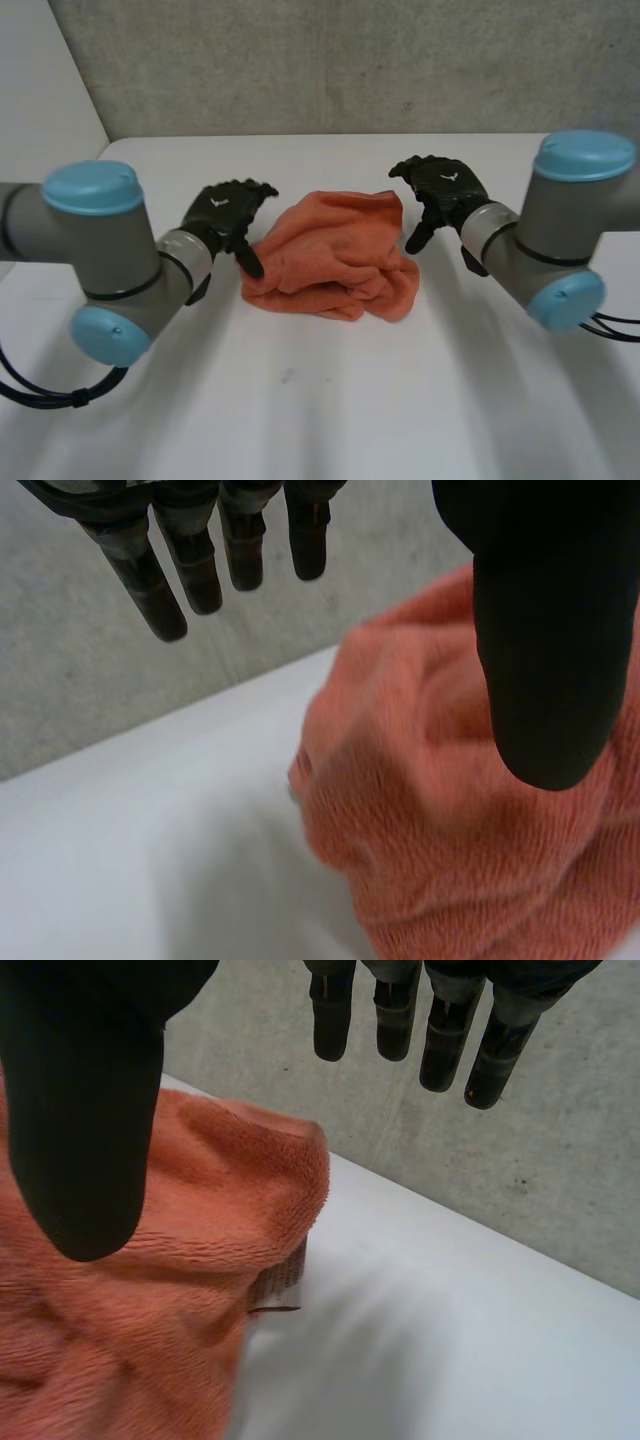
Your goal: Fold the laundry
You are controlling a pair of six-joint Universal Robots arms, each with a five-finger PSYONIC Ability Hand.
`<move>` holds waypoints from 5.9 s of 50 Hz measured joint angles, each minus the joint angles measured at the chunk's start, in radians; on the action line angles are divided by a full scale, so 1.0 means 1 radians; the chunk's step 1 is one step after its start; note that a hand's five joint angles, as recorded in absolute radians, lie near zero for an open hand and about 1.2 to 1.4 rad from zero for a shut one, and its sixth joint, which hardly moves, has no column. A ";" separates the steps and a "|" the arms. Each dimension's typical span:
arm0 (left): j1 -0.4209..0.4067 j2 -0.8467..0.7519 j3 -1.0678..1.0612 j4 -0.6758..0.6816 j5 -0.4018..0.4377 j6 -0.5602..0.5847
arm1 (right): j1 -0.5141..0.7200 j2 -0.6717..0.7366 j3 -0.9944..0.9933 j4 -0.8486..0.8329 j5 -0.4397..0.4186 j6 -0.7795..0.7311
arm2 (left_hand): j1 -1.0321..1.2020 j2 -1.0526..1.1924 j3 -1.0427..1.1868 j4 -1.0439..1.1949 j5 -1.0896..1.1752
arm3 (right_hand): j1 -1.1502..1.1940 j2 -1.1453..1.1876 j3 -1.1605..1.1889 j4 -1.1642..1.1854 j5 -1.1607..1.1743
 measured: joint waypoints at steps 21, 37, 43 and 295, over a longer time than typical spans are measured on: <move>-0.028 -0.124 0.063 0.070 -0.025 0.057 | 0.038 0.329 -0.440 -0.017 0.003 0.010 | 0.892 0.985 0.962 0.984 0.890 | 0.773 0.948 0.962 0.954 0.914; -0.216 0.377 -0.443 0.032 -0.071 0.015 | 0.041 -0.146 -0.096 0.071 -0.014 -0.015 | 0.634 0.660 0.662 0.672 0.650 | 0.773 0.948 0.962 0.954 0.919; -0.274 0.461 -0.545 -0.029 -0.066 -0.081 | 0.052 -0.277 0.103 0.145 -0.020 -0.144 | 0.410 0.438 0.430 0.433 0.417 | 0.773 0.948 0.963 0.954 0.921; 0.045 0.417 -0.587 -0.021 -0.089 0.558 | -0.072 -0.449 0.624 -0.031 0.034 -0.195 | 0.152 0.126 0.118 0.121 0.102 | 0.773 0.954 0.969 0.960 0.937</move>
